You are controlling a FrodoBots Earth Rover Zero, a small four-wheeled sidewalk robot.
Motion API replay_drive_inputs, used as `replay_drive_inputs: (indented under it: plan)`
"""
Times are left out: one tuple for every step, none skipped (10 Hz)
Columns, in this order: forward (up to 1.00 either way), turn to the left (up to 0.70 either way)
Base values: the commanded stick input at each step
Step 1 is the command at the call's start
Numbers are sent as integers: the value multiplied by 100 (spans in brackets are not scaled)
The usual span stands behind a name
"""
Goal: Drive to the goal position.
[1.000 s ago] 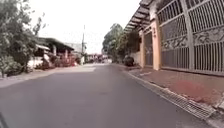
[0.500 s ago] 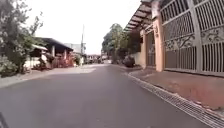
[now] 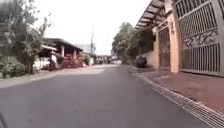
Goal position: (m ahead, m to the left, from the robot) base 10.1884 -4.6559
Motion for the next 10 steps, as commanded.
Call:
replay_drive_inputs:
  plan:
    - [70,0]
    - [70,0]
    - [70,0]
    - [70,0]
    - [70,0]
    - [70,0]
    - [70,0]
    - [70,0]
    - [70,0]
    - [70,0]
